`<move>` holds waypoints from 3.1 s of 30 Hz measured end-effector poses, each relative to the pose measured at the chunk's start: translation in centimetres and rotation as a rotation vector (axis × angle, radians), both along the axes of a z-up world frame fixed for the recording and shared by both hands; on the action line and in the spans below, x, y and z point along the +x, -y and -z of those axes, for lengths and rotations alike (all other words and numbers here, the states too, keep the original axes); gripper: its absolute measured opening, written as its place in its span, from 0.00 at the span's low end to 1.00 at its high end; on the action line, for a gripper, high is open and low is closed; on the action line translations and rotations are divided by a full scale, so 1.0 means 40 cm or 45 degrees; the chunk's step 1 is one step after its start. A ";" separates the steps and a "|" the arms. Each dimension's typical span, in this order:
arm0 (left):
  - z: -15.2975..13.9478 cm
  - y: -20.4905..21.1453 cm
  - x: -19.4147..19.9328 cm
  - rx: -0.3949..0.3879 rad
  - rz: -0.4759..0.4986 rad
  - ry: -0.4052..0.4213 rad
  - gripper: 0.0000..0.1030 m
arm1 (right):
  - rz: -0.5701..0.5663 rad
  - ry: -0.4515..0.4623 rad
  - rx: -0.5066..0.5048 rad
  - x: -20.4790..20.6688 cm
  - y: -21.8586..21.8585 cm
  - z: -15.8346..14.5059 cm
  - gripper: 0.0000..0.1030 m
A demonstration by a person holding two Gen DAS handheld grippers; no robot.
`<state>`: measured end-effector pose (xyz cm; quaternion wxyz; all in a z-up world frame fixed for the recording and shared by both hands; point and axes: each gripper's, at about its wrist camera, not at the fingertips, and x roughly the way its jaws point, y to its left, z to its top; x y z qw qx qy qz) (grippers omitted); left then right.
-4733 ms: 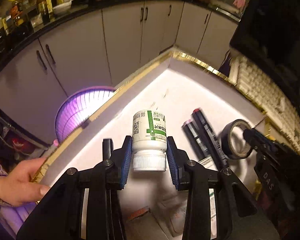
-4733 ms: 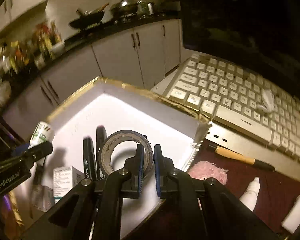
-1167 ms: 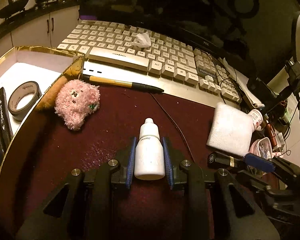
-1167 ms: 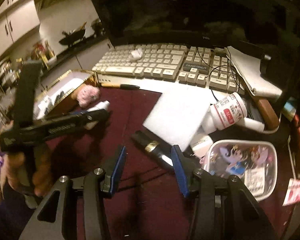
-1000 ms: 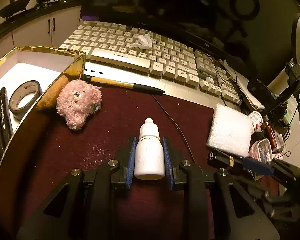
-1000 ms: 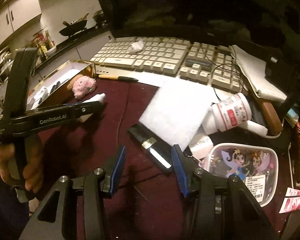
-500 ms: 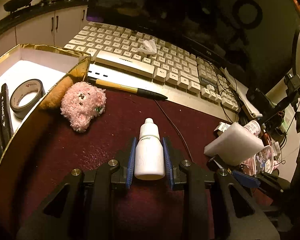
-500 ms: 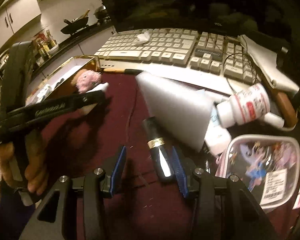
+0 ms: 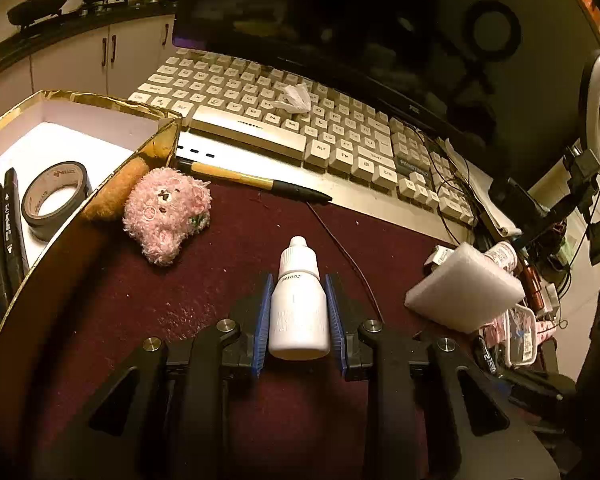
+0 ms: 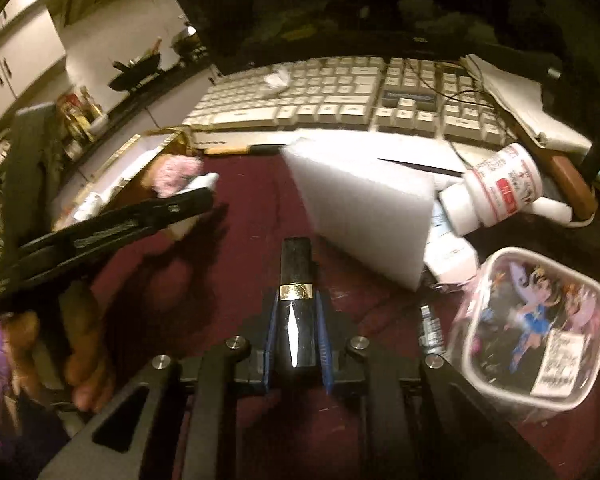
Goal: Organize objects
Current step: 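Grasp the small white dropper bottle with the left tool while the right tool grasps a black-gold tube, then carry the dropper bottle and tube over the white tray and open both tools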
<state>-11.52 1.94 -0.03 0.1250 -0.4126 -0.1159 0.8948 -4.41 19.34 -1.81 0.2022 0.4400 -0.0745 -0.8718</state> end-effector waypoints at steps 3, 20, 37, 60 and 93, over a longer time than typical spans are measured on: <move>-0.003 0.005 0.009 0.022 0.001 0.006 0.25 | -0.049 0.069 -0.045 -0.002 0.028 0.013 0.16; -0.115 0.163 0.060 0.100 -0.124 -0.022 0.25 | -0.132 0.067 -0.224 0.023 0.104 -0.005 0.16; -0.158 0.519 0.003 -0.050 -0.474 0.064 0.25 | -0.443 -0.022 -0.194 -0.099 0.454 -0.151 0.16; -0.040 0.573 -0.100 -0.140 -0.438 0.286 0.25 | -0.437 -0.098 -0.012 -0.213 0.653 -0.061 0.16; -0.092 0.561 0.048 0.130 -0.483 0.091 0.51 | -0.549 -0.078 -0.161 -0.197 0.630 -0.084 0.17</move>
